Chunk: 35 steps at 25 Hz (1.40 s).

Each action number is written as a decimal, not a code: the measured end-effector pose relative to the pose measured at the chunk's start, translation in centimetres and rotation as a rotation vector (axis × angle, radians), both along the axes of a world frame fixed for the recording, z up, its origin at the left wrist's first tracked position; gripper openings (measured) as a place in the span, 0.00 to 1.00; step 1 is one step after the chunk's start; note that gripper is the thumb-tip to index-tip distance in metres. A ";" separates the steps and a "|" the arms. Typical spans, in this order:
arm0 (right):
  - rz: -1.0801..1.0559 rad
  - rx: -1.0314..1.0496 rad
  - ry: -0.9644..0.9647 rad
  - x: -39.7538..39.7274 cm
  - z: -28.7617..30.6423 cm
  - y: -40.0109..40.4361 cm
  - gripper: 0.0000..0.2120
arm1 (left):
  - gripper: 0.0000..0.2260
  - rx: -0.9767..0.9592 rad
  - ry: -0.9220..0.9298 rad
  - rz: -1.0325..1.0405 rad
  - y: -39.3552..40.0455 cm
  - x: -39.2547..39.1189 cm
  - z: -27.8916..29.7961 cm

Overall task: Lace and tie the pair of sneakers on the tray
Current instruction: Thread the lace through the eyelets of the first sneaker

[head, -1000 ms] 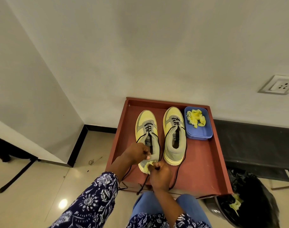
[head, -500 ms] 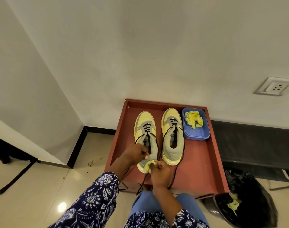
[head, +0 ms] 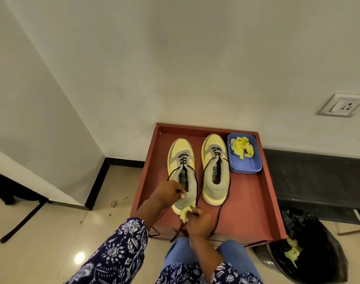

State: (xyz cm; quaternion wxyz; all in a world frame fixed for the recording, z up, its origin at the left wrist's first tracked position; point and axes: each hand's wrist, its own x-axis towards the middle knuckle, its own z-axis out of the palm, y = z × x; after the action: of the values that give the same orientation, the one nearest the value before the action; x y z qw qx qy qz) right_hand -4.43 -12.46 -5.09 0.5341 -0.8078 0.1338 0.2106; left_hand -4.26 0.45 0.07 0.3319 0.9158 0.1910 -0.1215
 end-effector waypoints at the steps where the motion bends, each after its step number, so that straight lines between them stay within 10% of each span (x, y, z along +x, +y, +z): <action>1: -0.034 -0.006 0.031 0.6 0.0 -0.4 0.06 | 0.11 -0.008 -0.004 0.003 0.0 -0.1 0.0; 35: 0.008 0.056 0.101 1.1 -1.0 1.2 0.12 | 0.17 0.034 0.015 -0.034 0.8 -2.0 1.0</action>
State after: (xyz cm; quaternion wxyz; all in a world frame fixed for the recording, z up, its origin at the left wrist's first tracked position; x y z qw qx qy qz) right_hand -3.36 -11.26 -6.04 0.5484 -0.7813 0.1512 0.2568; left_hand -6.27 1.25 1.09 0.3128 0.9235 0.1798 -0.1307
